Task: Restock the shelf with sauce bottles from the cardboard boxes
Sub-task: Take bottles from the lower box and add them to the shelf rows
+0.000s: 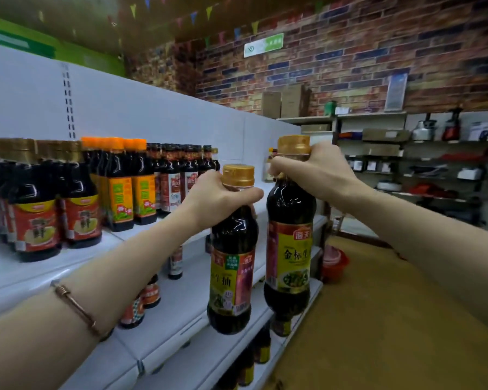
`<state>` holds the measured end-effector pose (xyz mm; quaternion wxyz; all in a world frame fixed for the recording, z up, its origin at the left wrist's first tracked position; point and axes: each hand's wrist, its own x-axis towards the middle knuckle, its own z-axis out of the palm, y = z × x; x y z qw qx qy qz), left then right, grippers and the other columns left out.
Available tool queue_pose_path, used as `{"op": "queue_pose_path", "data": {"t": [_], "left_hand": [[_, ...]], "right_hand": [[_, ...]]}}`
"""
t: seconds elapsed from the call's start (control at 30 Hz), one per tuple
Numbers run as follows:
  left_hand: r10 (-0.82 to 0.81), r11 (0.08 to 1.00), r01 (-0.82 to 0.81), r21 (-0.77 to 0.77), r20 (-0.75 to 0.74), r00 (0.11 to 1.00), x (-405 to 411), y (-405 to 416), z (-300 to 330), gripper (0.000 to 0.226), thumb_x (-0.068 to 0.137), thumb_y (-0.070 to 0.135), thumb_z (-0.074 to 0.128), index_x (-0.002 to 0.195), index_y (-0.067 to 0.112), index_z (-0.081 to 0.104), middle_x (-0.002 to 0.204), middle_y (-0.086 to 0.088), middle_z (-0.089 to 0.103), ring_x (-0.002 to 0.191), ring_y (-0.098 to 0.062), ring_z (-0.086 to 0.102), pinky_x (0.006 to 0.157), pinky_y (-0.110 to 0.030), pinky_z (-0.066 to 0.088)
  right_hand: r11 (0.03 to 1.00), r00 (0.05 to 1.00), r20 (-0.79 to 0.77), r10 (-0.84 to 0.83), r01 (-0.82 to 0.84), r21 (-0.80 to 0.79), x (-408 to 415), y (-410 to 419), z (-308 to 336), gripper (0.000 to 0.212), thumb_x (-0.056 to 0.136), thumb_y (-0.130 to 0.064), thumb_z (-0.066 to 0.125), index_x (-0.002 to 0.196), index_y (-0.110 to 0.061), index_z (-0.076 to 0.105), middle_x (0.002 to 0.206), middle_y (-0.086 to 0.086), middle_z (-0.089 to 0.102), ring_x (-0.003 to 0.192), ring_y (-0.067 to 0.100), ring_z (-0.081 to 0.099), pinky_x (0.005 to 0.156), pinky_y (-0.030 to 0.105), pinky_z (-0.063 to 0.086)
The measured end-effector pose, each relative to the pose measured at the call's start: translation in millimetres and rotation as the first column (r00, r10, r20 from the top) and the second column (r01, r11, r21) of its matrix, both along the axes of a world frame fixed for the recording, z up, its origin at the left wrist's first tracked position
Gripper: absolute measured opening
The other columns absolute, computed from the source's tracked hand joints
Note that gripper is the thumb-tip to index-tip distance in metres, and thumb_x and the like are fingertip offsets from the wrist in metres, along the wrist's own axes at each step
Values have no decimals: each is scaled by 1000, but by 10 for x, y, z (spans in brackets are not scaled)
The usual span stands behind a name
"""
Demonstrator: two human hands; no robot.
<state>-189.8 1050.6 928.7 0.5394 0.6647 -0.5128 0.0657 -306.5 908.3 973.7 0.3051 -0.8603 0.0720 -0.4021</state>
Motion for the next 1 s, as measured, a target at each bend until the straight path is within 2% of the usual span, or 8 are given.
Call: {"op": "queue_pose_path", "data": {"t": [0.13,0.27,0.37,0.5,0.57,0.7,0.87,1.0], "left_hand": [[-35,999,35,-13,0,999,342,-357,157,41,72,30,67,70,-10,61,74,-23,69,78,-39,66,82,-51,51],[-66,998,66,-23,2,998,701,-745,209,55,68,39,69,74,-15,58,80,-35,62,79,-46,61,83,-59,49],[-63,998,63,-21,9,998,1013,-1095,193,54,66,42,67,72,-11,59,77,-30,65,78,-44,64,82,-59,49],[-38,999,38,15,25,999,1400,-1622,175,56,63,47,67,73,-8,60,79,-31,65,80,-45,63,81,-60,48],[-11,999,10,31,33,999,1588,-1903,189,60,62,50,66,74,-8,61,80,-31,65,81,-45,62,82,-60,48],[31,999,-33,29,55,998,1947,-2486,254,55,62,50,66,73,-4,63,79,-27,68,82,-41,65,84,-59,49],[94,996,-94,-9,41,995,2357,-3168,354,64,61,50,63,76,-12,61,82,-30,66,82,-41,63,83,-54,49],[149,989,-149,0,7,989,2634,-3525,378,40,69,38,64,69,-2,69,69,-7,73,73,-19,68,81,-40,53]], "right_hand": [[1000,1000,9,-24,24,-9,349,-358,60,42,70,-38,72,80,2,68,70,8,64,64,17,57,64,40,52],[999,999,2,-46,46,-6,671,-727,51,35,69,-38,73,73,-3,67,64,2,58,59,14,56,58,36,51],[997,997,-15,-73,73,-17,938,-1038,34,34,71,-36,72,74,-3,69,64,1,60,62,15,58,58,35,51],[998,998,-10,-56,56,-23,1327,-1572,17,38,69,-39,72,76,-1,68,68,5,63,65,17,61,60,42,55],[999,999,-7,-39,39,-3,1533,-1869,33,36,69,-38,72,75,-3,68,67,3,63,66,16,62,56,37,53],[999,1000,8,-6,6,-39,1953,-2502,124,43,66,-43,71,75,-1,67,65,2,61,67,19,60,67,44,54],[998,999,1,35,-35,-60,2469,-3225,235,32,59,-46,66,63,-15,63,61,2,59,64,19,58,67,43,53],[996,998,10,64,-63,-57,2892,-3633,230,36,59,-47,67,62,-11,64,63,5,66,67,25,64,69,47,54]]}}
